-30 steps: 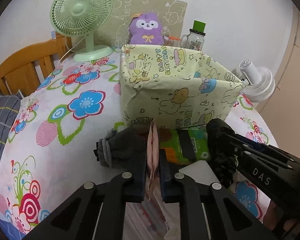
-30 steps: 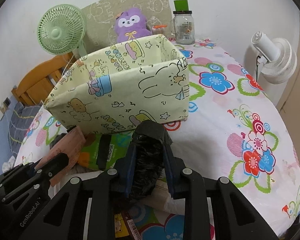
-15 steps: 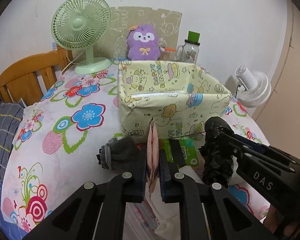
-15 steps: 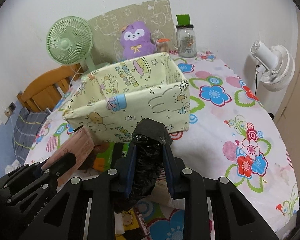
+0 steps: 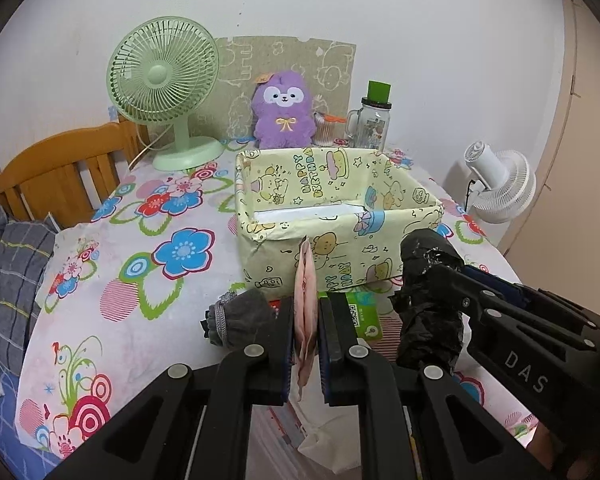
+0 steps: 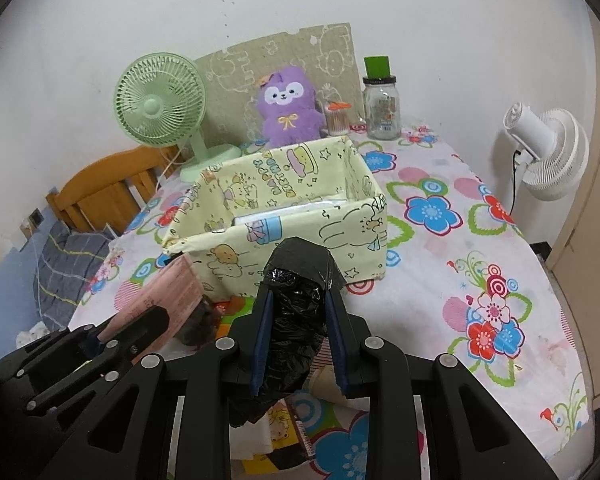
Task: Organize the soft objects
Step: 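Lift the pink packet and black bundle with both grippers toward the fabric box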
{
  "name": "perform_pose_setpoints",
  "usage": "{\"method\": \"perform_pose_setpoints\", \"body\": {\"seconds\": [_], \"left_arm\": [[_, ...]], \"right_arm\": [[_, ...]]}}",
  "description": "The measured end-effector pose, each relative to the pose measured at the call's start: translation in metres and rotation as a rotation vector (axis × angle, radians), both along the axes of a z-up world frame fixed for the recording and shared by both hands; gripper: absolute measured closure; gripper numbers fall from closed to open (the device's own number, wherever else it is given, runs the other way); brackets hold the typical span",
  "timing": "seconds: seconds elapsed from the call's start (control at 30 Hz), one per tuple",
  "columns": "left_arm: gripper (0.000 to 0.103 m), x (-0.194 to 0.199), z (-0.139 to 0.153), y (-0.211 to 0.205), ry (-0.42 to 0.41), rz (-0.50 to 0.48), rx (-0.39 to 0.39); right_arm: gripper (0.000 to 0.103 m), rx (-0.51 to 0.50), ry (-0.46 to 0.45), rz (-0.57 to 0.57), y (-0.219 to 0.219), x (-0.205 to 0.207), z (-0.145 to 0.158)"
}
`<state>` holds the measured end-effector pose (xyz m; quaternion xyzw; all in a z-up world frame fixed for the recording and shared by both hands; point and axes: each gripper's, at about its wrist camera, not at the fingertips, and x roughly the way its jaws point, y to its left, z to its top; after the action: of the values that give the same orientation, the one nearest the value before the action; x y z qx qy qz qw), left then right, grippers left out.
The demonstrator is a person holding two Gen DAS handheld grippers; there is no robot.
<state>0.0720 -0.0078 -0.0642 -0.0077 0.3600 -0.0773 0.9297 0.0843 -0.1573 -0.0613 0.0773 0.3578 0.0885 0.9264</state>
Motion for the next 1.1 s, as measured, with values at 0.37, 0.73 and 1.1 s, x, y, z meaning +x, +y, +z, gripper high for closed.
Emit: {"method": "perform_pose_setpoints", "body": {"seconds": [0.37, 0.73, 1.1], "left_arm": [[0.095, -0.008, 0.013, -0.005, -0.027, -0.016, 0.011], [0.095, -0.010, 0.029, -0.009, -0.063, -0.038, 0.022], [0.095, 0.003, 0.041, -0.010, -0.083, -0.066, 0.012]], "right_arm": [[0.073, -0.052, -0.033, 0.016, 0.008, -0.011, 0.013], [0.073, -0.090, -0.080, 0.023, 0.012, -0.017, 0.031], [0.073, -0.144, -0.135, 0.031, 0.015, -0.009, 0.047]]}}
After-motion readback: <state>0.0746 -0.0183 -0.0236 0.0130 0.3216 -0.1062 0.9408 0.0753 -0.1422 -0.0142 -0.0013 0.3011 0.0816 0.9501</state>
